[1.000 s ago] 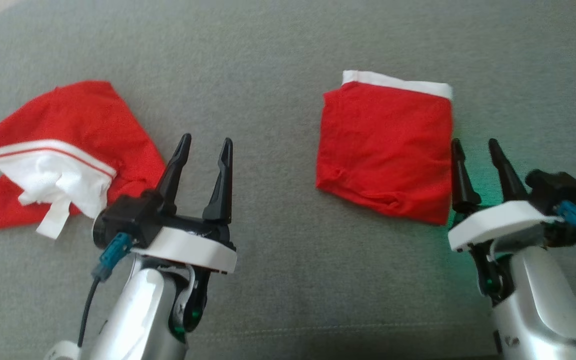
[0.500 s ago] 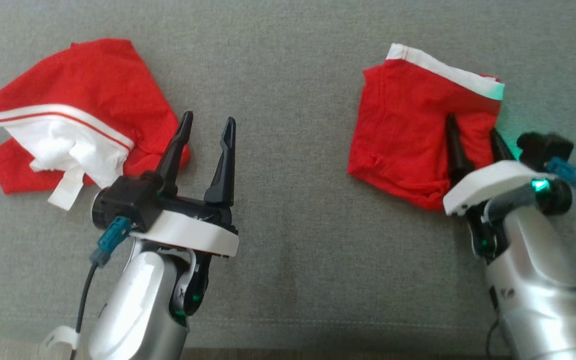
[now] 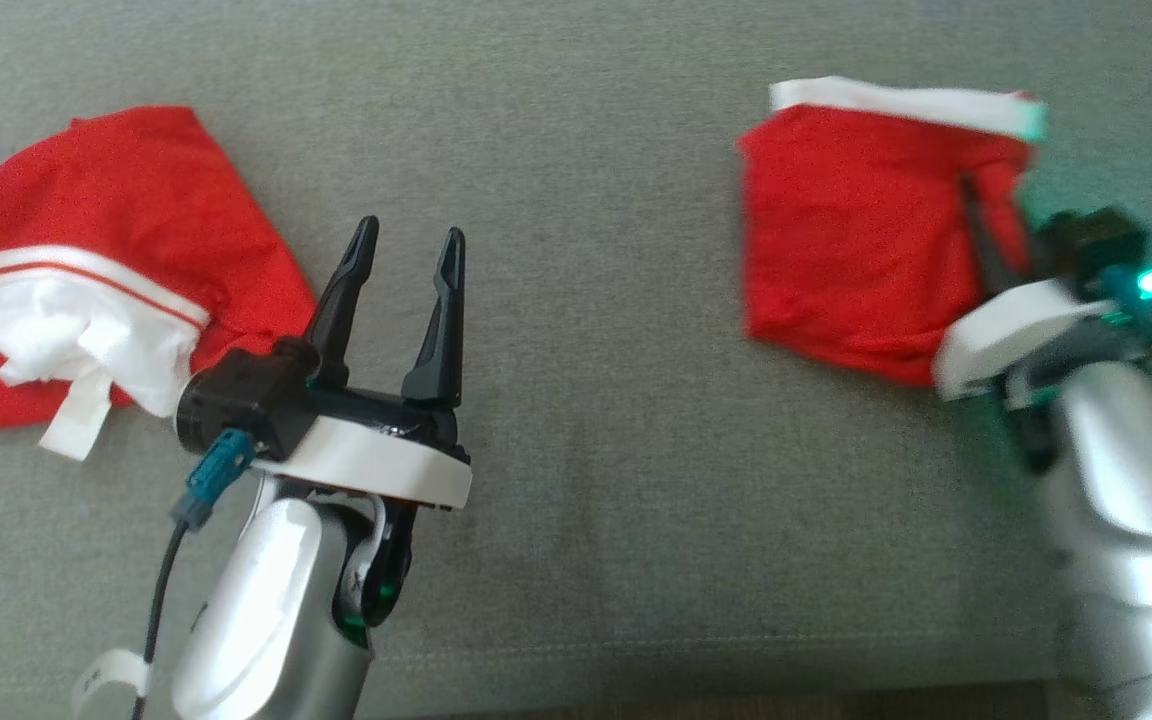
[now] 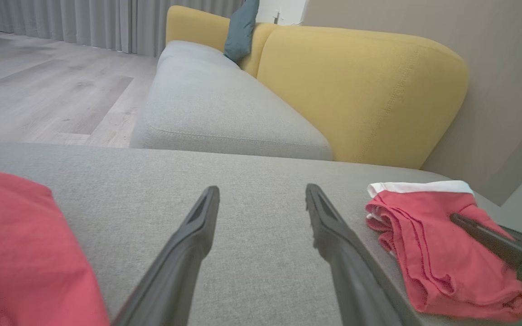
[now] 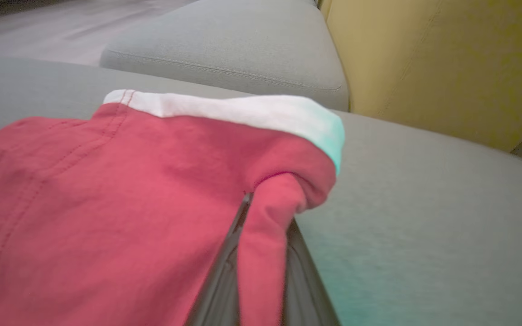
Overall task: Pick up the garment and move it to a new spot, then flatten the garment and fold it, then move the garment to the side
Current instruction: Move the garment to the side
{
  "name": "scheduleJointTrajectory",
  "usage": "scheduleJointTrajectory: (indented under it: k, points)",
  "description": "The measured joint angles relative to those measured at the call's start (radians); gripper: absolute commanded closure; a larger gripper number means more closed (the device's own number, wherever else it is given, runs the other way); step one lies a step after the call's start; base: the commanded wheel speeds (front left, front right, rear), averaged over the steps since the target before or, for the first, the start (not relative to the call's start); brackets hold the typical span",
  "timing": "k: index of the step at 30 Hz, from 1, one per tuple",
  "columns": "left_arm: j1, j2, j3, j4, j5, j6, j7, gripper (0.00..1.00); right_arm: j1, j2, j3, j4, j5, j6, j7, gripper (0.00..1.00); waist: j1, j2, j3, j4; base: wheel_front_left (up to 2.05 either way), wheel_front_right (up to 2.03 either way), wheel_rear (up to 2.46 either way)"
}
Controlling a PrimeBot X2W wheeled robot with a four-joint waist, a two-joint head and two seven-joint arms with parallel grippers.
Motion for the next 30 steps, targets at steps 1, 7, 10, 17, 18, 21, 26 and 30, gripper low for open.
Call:
scheduleJointTrajectory:
  k: [1, 7, 10, 17, 18, 21, 26, 30]
  points:
    - [0.0, 0.0, 0.0, -0.002, 0.0, 0.0, 0.0, 0.0, 0.0, -0.03, 0.0, -0.012, -0.008, 0.0, 0.015, 1.0, 0.0, 0.0, -0.001, -0.005, 0.0, 0.0, 0.0]
    - [-0.009, 0.0, -0.001, -0.009, 0.006, -0.002, 0.0, 0.0, -0.006, -0.218, -0.001, -0.044, -0.02, 0.0, 0.098, 1.0, 0.0, 0.0, 0.012, -0.013, 0.0, 0.0, 0.0]
    - [-0.009, 0.0, -0.002, -0.01, 0.006, -0.009, 0.0, 0.0, -0.024, -0.292, -0.016, -0.046, -0.02, 0.0, 0.132, 1.0, 0.0001, 0.0, 0.023, -0.009, 0.0, 0.0, 0.0]
    - [-0.01, 0.0, -0.001, -0.011, 0.007, -0.01, 0.0, 0.0, -0.049, -0.366, -0.121, -0.082, -0.028, 0.0, 0.165, 1.0, 0.0001, 0.0, 0.044, 0.009, 0.0, 0.0, 0.0]
    - [-0.01, 0.0, -0.001, -0.012, 0.007, -0.01, 0.0, 0.0, -0.05, -0.366, -0.132, -0.087, -0.029, 0.0, 0.17, 1.0, 0.0001, 0.0, 0.046, 0.011, 0.0, 0.0, 0.0]
    - [-0.01, 0.0, -0.001, -0.013, 0.007, -0.01, 0.0, 0.0, -0.05, -0.366, -0.156, -0.093, -0.033, 0.0, 0.175, 1.0, 0.0001, 0.0, 0.049, 0.013, 0.0, 0.0, 0.0]
    - [-0.01, 0.0, 0.001, -0.014, 0.007, -0.01, 0.0, 0.0, -0.045, -0.36, -0.197, -0.122, -0.044, 0.0, 0.194, 1.0, 0.0, 0.0, 0.052, 0.014, 0.0, 0.0, 0.0]
    - [-0.01, 0.0, 0.01, -0.014, 0.01, -0.01, 0.0, 0.0, -0.045, -0.349, -0.215, -0.128, -0.042, 0.0, 0.196, 1.0, 0.0001, 0.0, 0.06, 0.011, 0.0, 0.0, 0.0]
